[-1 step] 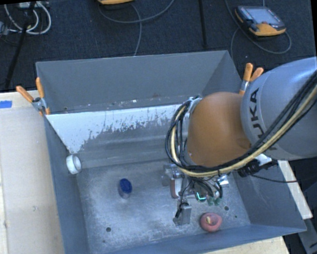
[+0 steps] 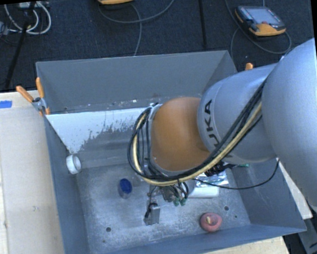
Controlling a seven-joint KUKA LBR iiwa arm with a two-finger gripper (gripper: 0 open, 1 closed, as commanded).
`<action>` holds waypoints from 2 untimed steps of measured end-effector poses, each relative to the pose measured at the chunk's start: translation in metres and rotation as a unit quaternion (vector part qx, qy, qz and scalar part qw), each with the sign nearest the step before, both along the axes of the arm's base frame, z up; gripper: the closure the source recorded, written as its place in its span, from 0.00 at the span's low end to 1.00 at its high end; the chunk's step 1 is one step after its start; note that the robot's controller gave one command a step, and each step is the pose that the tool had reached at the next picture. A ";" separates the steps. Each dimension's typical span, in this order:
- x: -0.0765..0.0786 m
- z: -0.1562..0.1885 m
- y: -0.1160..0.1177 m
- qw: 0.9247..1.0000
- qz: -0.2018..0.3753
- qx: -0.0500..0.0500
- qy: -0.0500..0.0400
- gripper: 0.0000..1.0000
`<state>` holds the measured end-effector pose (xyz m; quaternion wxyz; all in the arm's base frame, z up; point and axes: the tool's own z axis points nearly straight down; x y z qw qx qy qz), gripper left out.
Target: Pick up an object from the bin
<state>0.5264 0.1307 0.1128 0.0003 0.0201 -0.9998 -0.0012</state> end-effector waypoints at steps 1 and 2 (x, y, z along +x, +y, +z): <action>0.036 -0.040 0.020 0.999 -0.033 -0.001 0.000 0.00; 0.035 -0.038 0.019 0.999 -0.035 -0.001 0.000 1.00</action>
Offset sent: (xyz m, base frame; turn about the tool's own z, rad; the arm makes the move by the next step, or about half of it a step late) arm 0.0353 0.0187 -0.0375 0.0681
